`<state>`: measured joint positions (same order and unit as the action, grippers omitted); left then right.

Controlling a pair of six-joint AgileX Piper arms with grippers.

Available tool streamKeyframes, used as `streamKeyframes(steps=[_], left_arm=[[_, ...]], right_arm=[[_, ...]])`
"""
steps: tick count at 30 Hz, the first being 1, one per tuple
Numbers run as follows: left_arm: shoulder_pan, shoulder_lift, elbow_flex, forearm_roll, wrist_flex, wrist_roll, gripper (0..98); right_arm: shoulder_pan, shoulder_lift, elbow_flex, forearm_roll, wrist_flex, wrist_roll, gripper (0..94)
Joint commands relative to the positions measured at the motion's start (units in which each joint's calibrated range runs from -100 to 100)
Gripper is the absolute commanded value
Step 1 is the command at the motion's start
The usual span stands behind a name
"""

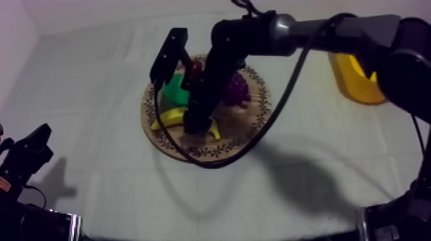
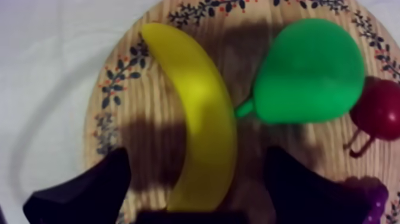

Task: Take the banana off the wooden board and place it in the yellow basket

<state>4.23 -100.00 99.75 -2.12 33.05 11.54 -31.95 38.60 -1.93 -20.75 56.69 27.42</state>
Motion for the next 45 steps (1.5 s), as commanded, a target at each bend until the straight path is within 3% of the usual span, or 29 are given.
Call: streamKeyframes(steps=[1, 8, 16, 20, 30, 35, 40, 45], left_arm=[[0.01, 0.00, 0.03, 0.00, 0.02, 0.01, 0.1], [0.01, 0.00, 0.03, 0.00, 0.02, 0.01, 0.1], [0.01, 0.00, 0.03, 0.00, 0.02, 0.03, 0.1], [0.01, 0.00, 0.03, 0.00, 0.02, 0.02, 0.1], [0.01, 0.00, 0.03, 0.00, 0.02, 0.04, 0.1], [0.01, 0.00, 0.03, 0.00, 0.02, 0.01, 0.1], [0.01, 0.00, 0.03, 0.00, 0.02, 0.02, 0.1], [0.01, 0.00, 0.03, 0.00, 0.02, 0.03, 0.1]], right_arm=[[0.02, 1.57, -0.79, -0.26, 0.07, 0.28, 60.9], [-0.09, 3.37, -1.28, -0.68, -0.94, 0.88, 50.9], [0.11, 4.00, -0.78, -1.05, -1.69, 1.86, 22.7], [0.31, 1.12, 2.65, -1.49, -1.56, 2.59, 15.5], [5.02, -22.99, 13.54, -3.62, 5.50, 3.35, 15.2], [9.73, -34.28, 12.41, -2.92, 9.70, 0.47, 15.2], [15.01, -39.27, 7.42, 0.02, 11.43, -4.29, 13.6], [22.34, -40.34, 3.07, -0.05, 11.90, -5.91, 15.1]])
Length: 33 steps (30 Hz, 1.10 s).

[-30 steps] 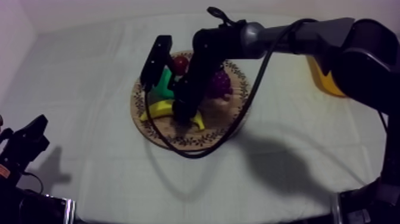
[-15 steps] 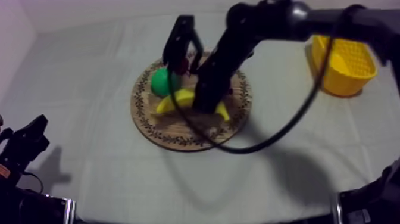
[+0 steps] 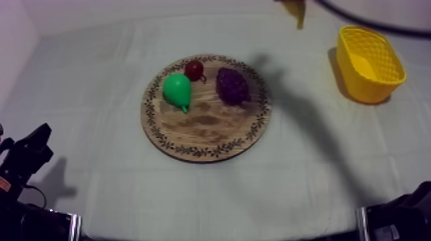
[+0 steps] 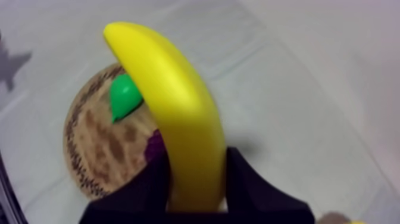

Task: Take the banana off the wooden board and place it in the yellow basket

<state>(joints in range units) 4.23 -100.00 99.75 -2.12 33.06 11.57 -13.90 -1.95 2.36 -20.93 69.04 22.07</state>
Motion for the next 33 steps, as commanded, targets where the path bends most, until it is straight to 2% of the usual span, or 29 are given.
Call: streamKeyframes(steps=[1, 7, 15, 25, 33], left_arm=[[0.01, 0.00, 0.03, 0.00, 0.01, 0.01, 0.1], [0.01, 0.00, 0.03, 0.00, 0.01, 0.03, 0.1], [0.01, 0.00, 0.03, 0.00, 0.01, 0.01, 0.1], [0.01, 0.00, 0.03, 0.00, 0.01, -0.01, 0.1], [0.01, 0.00, 0.03, 0.00, 0.01, 0.01, 0.1]], right_arm=[[5.73, 0.30, -2.01, 0.27, -0.49, -0.83, 15.3], [13.72, 2.74, -4.46, 1.43, -0.96, -2.09, 17.1], [22.12, 10.01, -3.08, 1.77, -4.83, -1.58, 20.5], [25.17, 18.19, 1.14, 3.81, -11.49, -1.33, 20.6], [26.16, 22.52, 2.05, 4.35, -12.72, -1.47, 21.4]])
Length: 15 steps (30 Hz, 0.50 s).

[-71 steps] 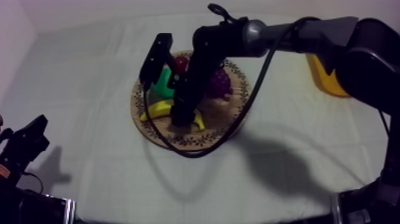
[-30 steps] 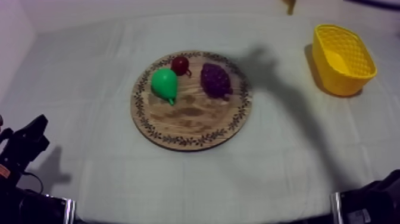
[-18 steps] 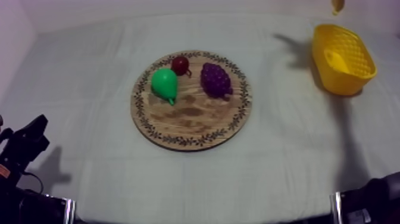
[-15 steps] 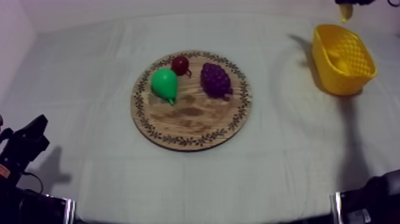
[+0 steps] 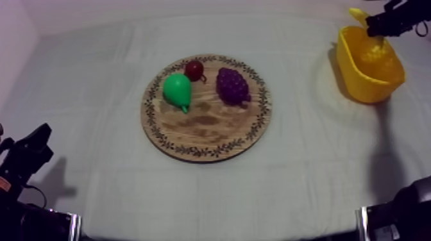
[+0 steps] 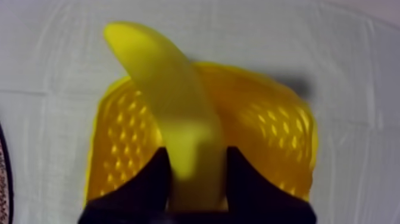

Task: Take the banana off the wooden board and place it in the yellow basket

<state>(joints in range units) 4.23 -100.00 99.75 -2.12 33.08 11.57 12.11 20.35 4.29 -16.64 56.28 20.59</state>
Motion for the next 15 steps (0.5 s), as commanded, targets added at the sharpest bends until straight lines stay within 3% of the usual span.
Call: streamKeyframes(steps=[1, 8, 15], left_arm=[[0.01, 0.00, 0.03, 0.00, -0.01, 0.01, 0.1], [0.01, 0.00, 0.03, 0.00, -0.01, 0.01, 0.1], [0.01, 0.00, 0.03, 0.00, -0.01, 0.00, 0.1]], right_arm=[[0.38, 0.52, 0.35, 0.06, -0.11, 0.11, 22.4], [1.71, 0.34, 3.41, 0.96, -1.32, 0.11, 45.7], [1.96, -4.79, 7.11, 1.25, -0.99, 0.09, 53.7]])
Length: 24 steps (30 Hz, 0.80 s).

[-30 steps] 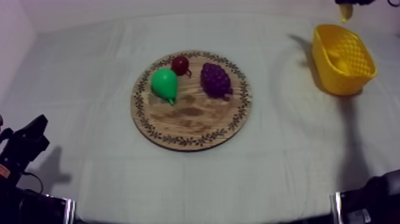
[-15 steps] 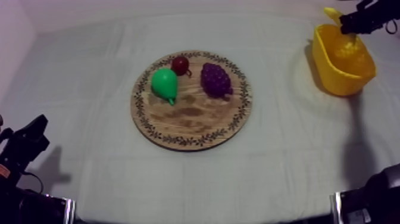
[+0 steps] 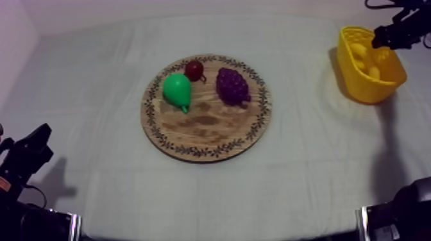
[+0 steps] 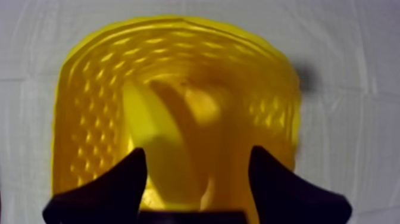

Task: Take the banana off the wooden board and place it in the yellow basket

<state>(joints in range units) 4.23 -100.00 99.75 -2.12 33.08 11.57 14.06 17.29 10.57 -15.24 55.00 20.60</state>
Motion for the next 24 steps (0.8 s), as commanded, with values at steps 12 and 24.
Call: streamKeyframes(steps=[12, 24], left_arm=[[0.01, 0.00, 0.03, 0.00, -0.01, 0.01, 0.1], [0.01, 0.00, 0.03, 0.00, -0.01, 0.00, 0.1]], right_arm=[[-1.98, -35.17, 18.45, 3.91, 1.77, -4.16, 48.6], [-4.97, -75.32, 45.53, 12.04, 2.18, -11.36, 31.9]])
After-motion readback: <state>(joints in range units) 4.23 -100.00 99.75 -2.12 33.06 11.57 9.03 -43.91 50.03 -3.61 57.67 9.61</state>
